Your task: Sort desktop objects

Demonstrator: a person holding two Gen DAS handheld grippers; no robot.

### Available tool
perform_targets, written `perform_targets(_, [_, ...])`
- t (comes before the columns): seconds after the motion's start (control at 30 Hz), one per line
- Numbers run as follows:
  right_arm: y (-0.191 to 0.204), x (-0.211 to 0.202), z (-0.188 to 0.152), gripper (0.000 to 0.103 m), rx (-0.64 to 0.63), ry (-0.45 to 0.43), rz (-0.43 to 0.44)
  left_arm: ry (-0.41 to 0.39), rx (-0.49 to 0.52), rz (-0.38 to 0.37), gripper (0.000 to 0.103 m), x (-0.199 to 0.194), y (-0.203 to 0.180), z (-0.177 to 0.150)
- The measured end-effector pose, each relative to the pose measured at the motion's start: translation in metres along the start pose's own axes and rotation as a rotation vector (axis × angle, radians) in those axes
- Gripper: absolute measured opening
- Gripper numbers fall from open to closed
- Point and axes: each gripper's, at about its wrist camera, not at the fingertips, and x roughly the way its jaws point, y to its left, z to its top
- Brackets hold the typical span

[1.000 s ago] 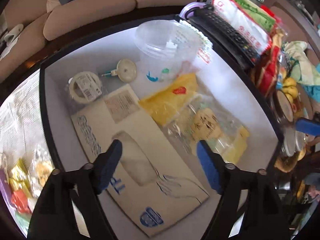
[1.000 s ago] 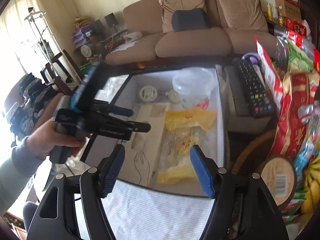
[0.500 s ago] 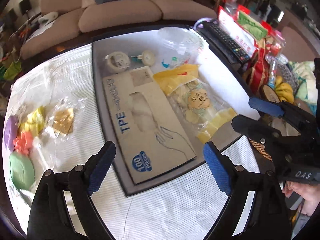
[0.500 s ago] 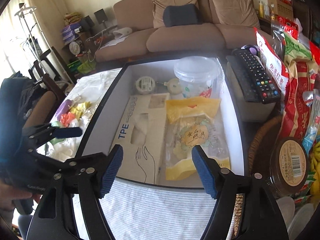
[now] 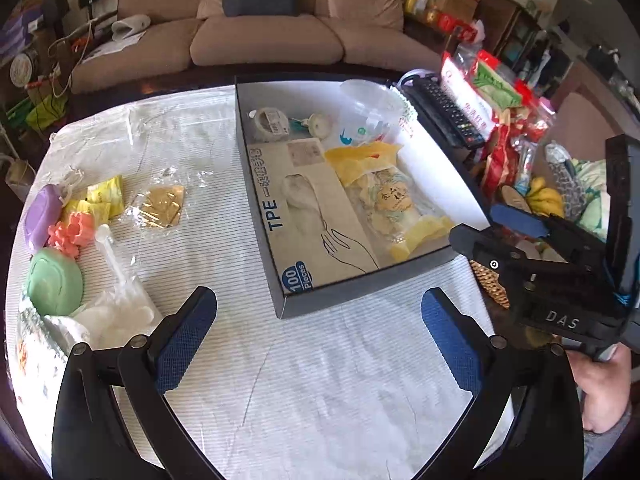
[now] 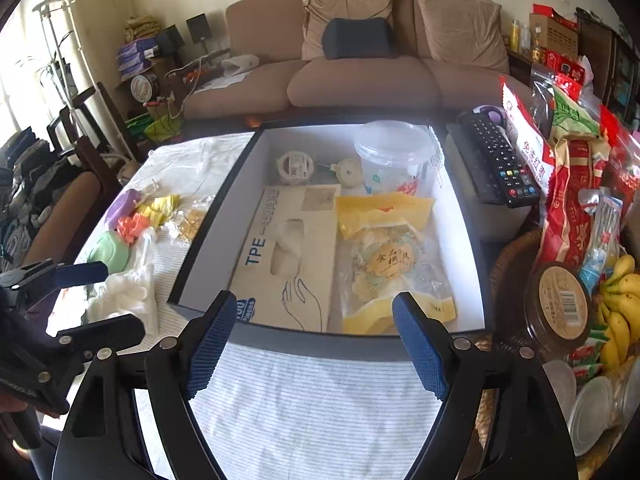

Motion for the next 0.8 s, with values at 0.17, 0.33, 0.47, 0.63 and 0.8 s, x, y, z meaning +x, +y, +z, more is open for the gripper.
perform_targets(0.17, [0.016,-0.023,-0.007,0.084,-0.006,-0.025,-0.005,-0.028,-0.012,0.011,0.103,-0.034,0.002,-0.016])
perform_targets(0.33, [0.036,-0.045,-0.019,0.084,-0.022,-0.046,0.008,-0.043,-0.034,0.019,0.103,-0.059,0.005,-0.038])
perform_targets(0.47, [0.050,-0.057,-0.033,0.087,-0.023,-0.053,0.024,-0.052,-0.045,0.034,0.103,-0.073,0.010,-0.061])
perform_targets(0.63, [0.065,-0.061,-0.057,0.103,-0.022,-0.053,0.029,-0.062,-0.063,0.071,0.103,-0.075,0.018,-0.094])
perform_targets(0.8, [0.067,-0.036,-0.092,0.103,-0.002,-0.005,0.013,-0.046,-0.100,0.141,0.103,-0.043,0.029,-0.135])
